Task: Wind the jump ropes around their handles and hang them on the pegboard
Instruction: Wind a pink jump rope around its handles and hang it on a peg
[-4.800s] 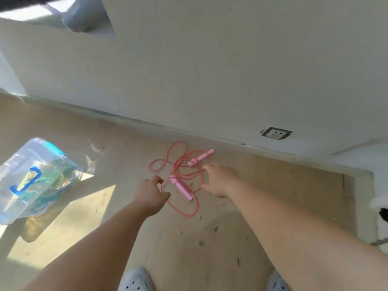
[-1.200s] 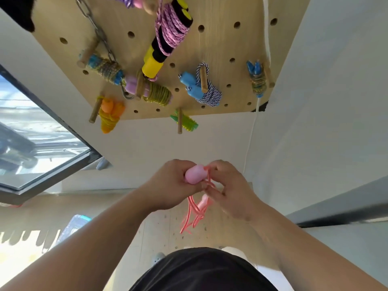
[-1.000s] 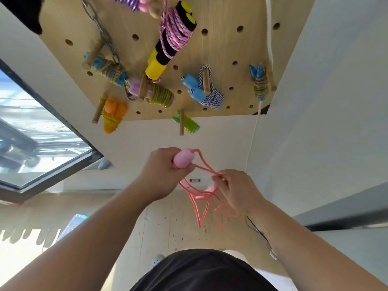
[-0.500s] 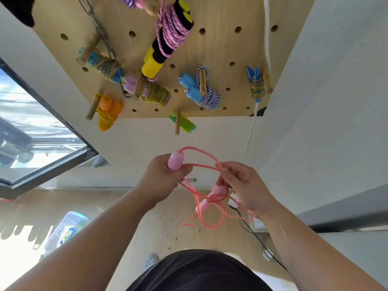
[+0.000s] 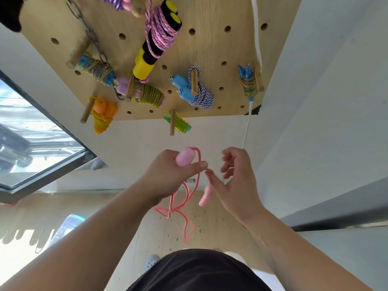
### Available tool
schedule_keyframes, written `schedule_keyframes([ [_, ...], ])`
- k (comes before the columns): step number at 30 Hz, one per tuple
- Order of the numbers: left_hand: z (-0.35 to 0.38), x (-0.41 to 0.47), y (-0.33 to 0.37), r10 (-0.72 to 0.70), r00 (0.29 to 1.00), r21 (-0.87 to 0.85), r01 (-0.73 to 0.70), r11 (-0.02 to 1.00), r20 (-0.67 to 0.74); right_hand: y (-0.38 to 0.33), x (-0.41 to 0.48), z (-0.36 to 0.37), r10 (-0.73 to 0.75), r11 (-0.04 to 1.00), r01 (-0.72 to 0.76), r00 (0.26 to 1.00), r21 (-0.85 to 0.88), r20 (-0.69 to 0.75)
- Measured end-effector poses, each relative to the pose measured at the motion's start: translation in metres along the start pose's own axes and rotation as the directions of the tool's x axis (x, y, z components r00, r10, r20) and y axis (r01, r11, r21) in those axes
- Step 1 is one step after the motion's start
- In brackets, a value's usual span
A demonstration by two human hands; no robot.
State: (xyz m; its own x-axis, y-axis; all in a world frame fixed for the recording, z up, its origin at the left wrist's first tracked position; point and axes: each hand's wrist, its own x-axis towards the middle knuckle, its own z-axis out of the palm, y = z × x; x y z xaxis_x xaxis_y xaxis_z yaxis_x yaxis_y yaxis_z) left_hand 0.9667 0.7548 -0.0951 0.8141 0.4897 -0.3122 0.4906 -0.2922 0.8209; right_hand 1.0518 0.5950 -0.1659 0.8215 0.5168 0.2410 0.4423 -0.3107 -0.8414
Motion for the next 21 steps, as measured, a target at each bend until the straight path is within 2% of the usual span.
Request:
schedule_keyframes([
  [2,-0.001,-0.002,0.008,0.006,1.0,-0.042,-0.005,0.999,0.018,-0.001,0.003,0.003,-0.074,0.996,0.07,0.995,-0.063,-0.065],
  [4,-0.005,-0.005,0.014,0.026,0.998,-0.067,-0.023,0.997,0.048,0.001,0.01,0.001,-0.163,0.982,0.166,0.986,-0.09,0.038],
  [5,-0.008,-0.006,0.017,0.036,0.996,-0.078,-0.029,0.997,0.08,0.003,0.013,-0.001,-0.161,0.985,0.168,0.978,-0.044,0.131],
  [7,-0.011,-0.005,0.018,0.023,0.997,-0.116,-0.014,0.993,0.08,0.001,0.017,-0.01,-0.017,0.993,-0.022,0.944,0.114,0.329],
  [9,-0.015,0.004,0.01,-0.045,0.997,-0.157,0.035,0.987,-0.061,0.0,0.019,-0.02,0.1,0.957,-0.192,0.923,0.218,0.372],
  [12,-0.026,0.021,-0.016,-0.218,0.947,-0.243,0.159,0.957,-0.235,0.002,0.03,-0.034,0.217,0.962,-0.254,0.934,0.1,0.284],
  [14,-0.037,0.031,-0.043,-0.345,0.888,-0.354,0.231,0.906,-0.305,0.006,0.04,-0.041,0.336,0.937,-0.348,0.906,0.004,0.259],
  [15,-0.043,0.035,-0.058,-0.405,0.85,-0.416,0.252,0.874,-0.336,0.009,0.043,-0.045,0.402,0.909,-0.417,0.883,0.013,0.241],
  [16,-0.048,0.038,-0.07,-0.461,0.813,-0.482,0.263,0.836,-0.356,0.014,0.045,-0.048,0.481,0.856,-0.507,0.853,0.1,0.203],
  [18,-0.057,0.04,-0.087,-0.546,0.756,-0.61,0.251,0.751,-0.361,0.02,0.046,-0.058,0.648,0.665,-0.625,0.755,0.409,0.102],
  [19,-0.06,0.04,-0.093,-0.573,0.736,-0.663,0.231,0.712,-0.359,0.021,0.046,-0.062,0.71,0.569,-0.613,0.702,0.548,0.048],
  [21,-0.061,0.039,-0.1,-0.595,0.71,-0.712,0.19,0.676,-0.376,0.026,0.045,-0.066,0.772,0.469,-0.543,0.635,0.696,-0.025],
])
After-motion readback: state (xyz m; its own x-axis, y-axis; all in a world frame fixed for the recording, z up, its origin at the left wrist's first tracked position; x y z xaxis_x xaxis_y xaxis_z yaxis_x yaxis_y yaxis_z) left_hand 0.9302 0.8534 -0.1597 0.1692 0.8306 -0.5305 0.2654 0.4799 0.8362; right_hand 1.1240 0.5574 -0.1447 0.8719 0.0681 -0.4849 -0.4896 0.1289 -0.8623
